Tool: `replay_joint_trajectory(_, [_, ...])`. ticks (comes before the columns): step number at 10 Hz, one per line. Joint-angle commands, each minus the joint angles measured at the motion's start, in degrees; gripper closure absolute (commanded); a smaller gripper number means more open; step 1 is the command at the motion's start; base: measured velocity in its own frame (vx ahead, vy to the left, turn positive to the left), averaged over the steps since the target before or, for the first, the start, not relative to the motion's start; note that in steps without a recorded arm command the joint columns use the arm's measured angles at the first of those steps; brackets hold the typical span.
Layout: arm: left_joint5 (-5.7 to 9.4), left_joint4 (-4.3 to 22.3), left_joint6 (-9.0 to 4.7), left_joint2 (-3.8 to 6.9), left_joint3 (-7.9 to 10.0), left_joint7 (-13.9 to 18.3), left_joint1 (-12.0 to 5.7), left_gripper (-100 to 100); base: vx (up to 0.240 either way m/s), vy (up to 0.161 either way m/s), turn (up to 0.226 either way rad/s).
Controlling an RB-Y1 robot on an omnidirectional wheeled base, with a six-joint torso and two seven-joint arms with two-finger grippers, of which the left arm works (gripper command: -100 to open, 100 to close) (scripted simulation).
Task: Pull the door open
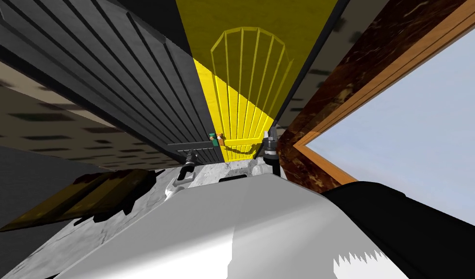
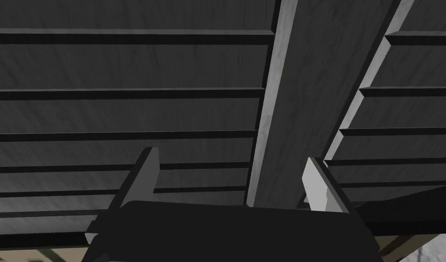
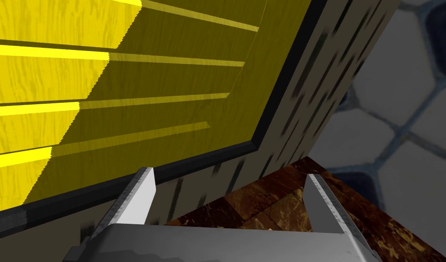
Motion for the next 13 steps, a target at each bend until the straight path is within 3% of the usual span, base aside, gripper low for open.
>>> replay_joint_trajectory(1, [0.39,0.0,0.45,0.77,0.63,0.6,-0.36,-100,0.171,0.0,-0.208])
replay_joint_trajectory(4, [0.53,0.2,-0.08,0.54,-0.06,1.1,-1.85,-100,0.178,-0.013,-0.112])
replay_joint_trajectory(8, [0.27,-0.5,-0.68,-1.13,-2.46,1.3,-4.34,-100,0.178,-0.058,-0.166])
replay_joint_trajectory(9, [0.2,-1.2,-0.15,-1.36,-1.95,0.9,-3.64,-100,0.072,-0.059,-0.027])
replay_joint_trajectory(10, [0.2,-1.2,-0.15,-1.36,-1.95,0.9,-3.64,100,-0.009,0.008,0.029])
replay_joint_trajectory(13, [0.2,-1.2,-0.15,-1.36,-1.95,0.9,-3.64,100,-0.02,0.014,-0.014])
